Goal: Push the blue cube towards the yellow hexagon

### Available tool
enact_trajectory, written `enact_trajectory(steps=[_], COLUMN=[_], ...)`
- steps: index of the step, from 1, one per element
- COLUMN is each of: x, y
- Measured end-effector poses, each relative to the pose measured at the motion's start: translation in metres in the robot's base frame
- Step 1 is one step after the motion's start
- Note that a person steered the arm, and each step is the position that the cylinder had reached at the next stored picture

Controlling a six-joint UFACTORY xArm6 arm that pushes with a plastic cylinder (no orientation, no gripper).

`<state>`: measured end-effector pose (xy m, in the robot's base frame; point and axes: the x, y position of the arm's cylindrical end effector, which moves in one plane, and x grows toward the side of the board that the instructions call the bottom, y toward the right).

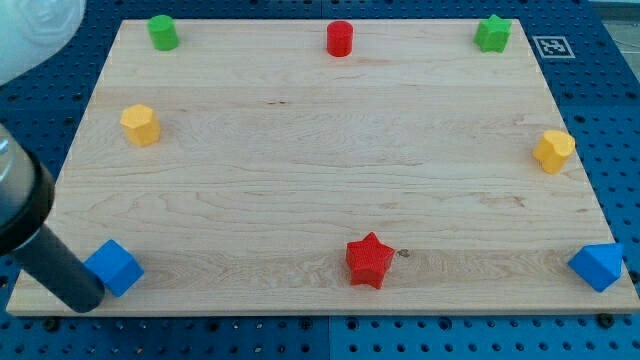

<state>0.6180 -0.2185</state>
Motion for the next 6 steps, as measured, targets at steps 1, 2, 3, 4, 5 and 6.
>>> enact_trajectory(steps=[1, 2, 3, 4, 5, 6], x=[0.001, 0.000, -0.002, -0.006, -0.036, -0.037], y=[0.035, 0.056, 0.049, 0.019, 0.016, 0.035])
